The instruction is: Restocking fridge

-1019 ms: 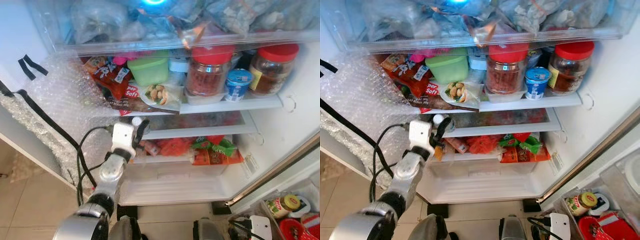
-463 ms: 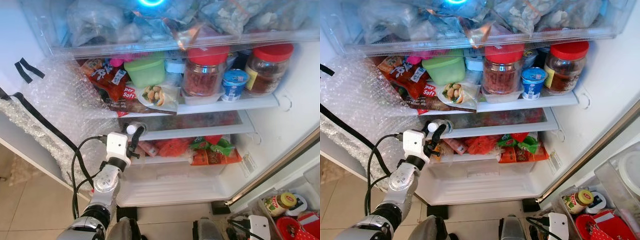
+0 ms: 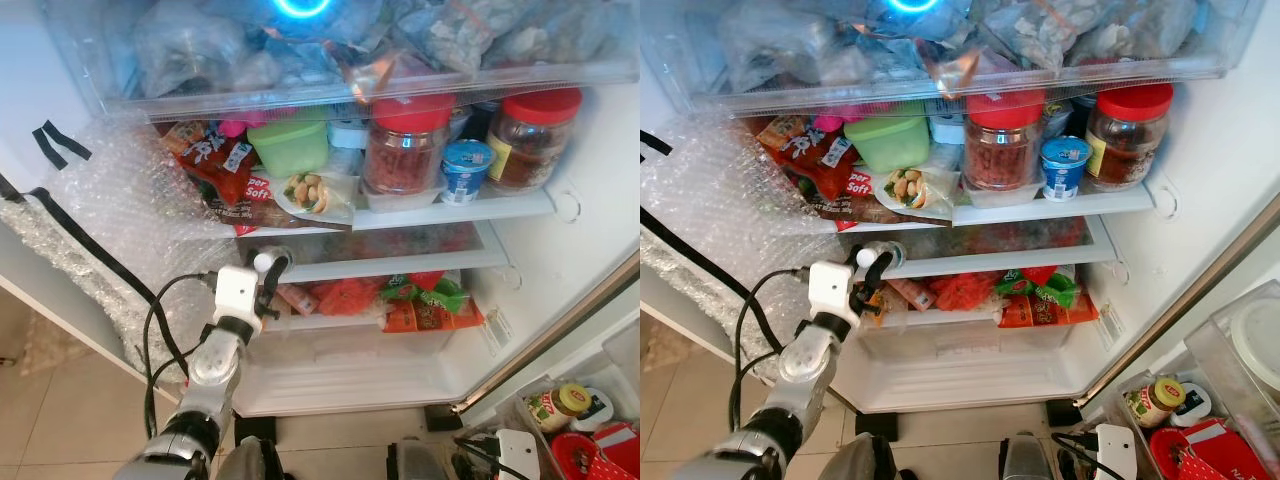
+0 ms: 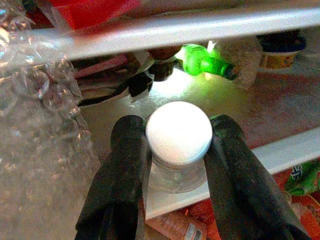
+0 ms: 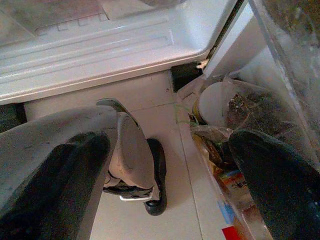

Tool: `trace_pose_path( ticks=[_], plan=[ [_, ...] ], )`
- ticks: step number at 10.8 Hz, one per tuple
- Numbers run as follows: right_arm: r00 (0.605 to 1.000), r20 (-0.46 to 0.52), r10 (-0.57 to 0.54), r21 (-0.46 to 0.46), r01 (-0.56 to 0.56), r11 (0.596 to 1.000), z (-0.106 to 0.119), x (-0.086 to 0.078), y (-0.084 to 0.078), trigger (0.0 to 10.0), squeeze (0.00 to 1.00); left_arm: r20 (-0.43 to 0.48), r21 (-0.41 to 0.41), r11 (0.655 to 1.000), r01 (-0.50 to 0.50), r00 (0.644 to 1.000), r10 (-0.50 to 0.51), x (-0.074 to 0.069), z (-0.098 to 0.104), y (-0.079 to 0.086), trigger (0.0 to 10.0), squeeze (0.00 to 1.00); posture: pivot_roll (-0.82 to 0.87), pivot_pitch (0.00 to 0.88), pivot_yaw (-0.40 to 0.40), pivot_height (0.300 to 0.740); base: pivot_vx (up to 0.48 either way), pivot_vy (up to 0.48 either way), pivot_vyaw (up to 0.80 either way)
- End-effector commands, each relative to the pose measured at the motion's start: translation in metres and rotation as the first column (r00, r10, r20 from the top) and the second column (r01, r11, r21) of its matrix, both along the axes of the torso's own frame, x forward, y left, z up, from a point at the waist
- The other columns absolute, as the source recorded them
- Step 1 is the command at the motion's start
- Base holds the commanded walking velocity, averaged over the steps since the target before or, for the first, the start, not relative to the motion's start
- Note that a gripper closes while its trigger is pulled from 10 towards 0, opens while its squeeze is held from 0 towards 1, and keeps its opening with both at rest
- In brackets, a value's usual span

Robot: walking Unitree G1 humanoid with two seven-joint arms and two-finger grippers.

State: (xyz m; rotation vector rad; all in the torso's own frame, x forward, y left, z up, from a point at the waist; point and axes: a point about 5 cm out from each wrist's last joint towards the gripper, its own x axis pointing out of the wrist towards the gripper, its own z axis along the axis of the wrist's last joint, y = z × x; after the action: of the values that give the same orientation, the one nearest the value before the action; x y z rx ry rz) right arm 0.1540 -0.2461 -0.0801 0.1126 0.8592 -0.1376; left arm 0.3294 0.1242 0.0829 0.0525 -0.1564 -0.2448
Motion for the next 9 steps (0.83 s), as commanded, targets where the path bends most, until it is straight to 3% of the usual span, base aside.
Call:
trace_pose_path(
  ticks=[1, 3, 4, 7, 9],
  plan=[
    [1.000, -0.006, -0.013, 0.000, 0.013, 1.000, -0.001, -0.004, -0.002, 10.0, 0.00, -0.241, -0.010, 0.999, -0.047, 0.970, 0.043, -0.015, -0.041, 0.007, 10.0, 0.00, -0.18, 0.125, 0.075, 0.651, 0.000, 0.000, 0.00],
    [1.000, -0.004, -0.015, -0.003, 0.015, 1.000, -0.001, -0.004, -0.002, 10.0, 0.00, -0.285, -0.136, 0.983, -0.121, 0.955, 0.078, -0.001, -0.032, 0.004, 10.0, 0.00, -0.18, 0.126, 0.072, 0.651, 0.000, 0.000, 0.00],
    [1.000, -0.006, -0.013, -0.003, 0.013, 1.000, -0.001, -0.004, -0.002, 10.0, 0.00, -0.297, -0.161, 0.980, -0.118, 0.953, 0.065, 0.001, -0.030, 0.002, 10.0, 0.00, -0.18, 0.127, 0.071, 0.651, 0.000, 0.000, 0.00],
    [1.000, -0.004, -0.014, 0.000, 0.014, 1.000, -0.001, -0.004, 0.000, 10.0, 0.00, -0.373, -0.122, 0.991, -0.061, 0.928, 0.011, -0.007, -0.045, -0.002, 10.0, 0.00, -0.19, 0.132, 0.078, 0.651, 0.000, 0.000, 0.00],
    [1.000, -0.009, -0.010, -0.002, 0.010, 1.000, -0.002, -0.004, 0.000, 10.0, 0.00, -0.382, -0.103, 0.992, -0.067, 0.924, 0.023, -0.016, -0.053, 0.009, 10.0, 0.00, -0.17, 0.135, 0.077, 0.651, 0.000, 0.000, 0.00]
  ],
)
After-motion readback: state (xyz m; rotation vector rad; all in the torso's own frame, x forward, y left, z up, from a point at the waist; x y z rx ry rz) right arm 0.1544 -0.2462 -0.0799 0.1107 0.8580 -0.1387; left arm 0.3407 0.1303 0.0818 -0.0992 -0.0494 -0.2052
